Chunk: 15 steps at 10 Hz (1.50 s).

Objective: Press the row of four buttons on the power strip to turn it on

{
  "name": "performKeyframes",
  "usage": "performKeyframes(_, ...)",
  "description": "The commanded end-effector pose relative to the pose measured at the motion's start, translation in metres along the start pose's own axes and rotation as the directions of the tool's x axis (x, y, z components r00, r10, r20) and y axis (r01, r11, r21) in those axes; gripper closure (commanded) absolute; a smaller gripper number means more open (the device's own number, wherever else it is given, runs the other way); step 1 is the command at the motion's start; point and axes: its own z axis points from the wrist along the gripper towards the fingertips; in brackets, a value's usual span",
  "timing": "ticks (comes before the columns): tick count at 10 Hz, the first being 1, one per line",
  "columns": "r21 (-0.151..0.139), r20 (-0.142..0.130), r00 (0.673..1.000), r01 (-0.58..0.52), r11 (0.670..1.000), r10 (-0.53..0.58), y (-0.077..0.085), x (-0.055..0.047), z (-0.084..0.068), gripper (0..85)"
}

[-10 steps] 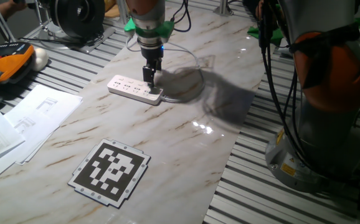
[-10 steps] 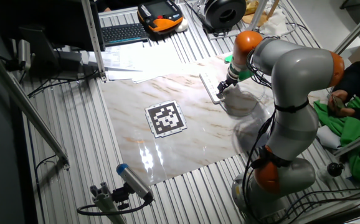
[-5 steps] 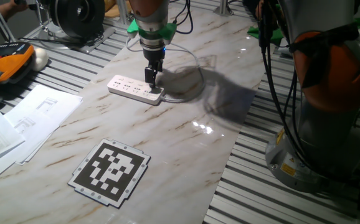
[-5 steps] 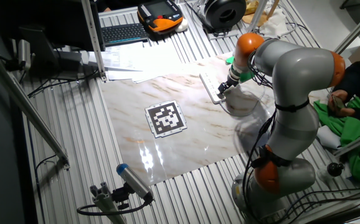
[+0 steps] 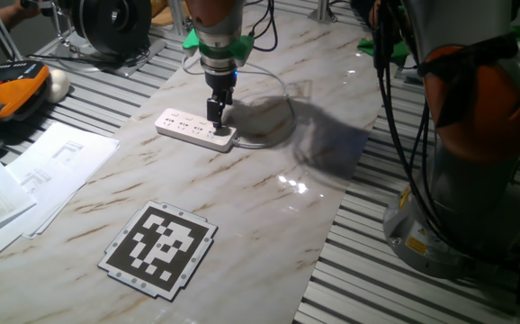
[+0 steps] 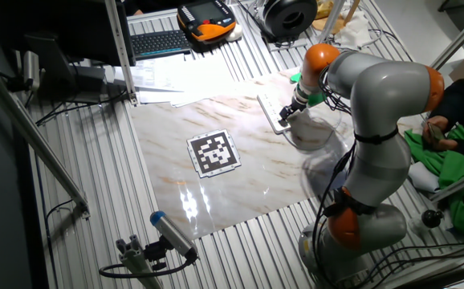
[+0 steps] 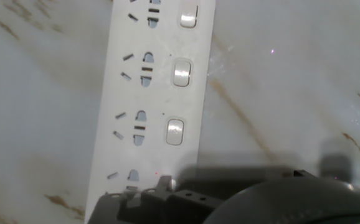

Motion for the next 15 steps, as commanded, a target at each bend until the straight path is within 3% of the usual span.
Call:
performKeyframes(1, -0.002, -0.004, 1.000, -0.001, 1.000, 0.001, 0.000, 0.002, 0.003, 0.0)
performKeyframes(3, -0.004, -0.016, 1.000, -0.001, 1.000, 0.001, -0.002, 0.003, -0.006, 0.0)
performKeyframes(5, 0.007, -0.046, 0.999, -0.001, 1.000, 0.002, -0.004, 0.005, -0.029, 0.0)
performKeyframes(7, 0.016, -0.060, 0.998, -0.006, 1.000, 0.006, -0.006, 0.005, -0.043, 0.0)
performKeyframes(9, 0.025, -0.068, 0.998, -0.010, 1.000, 0.011, -0.004, -0.001, -0.052, 0.0)
performKeyframes(15, 0.027, -0.055, 0.998, -0.017, 1.000, 0.019, -0.003, -0.025, -0.040, 0.0)
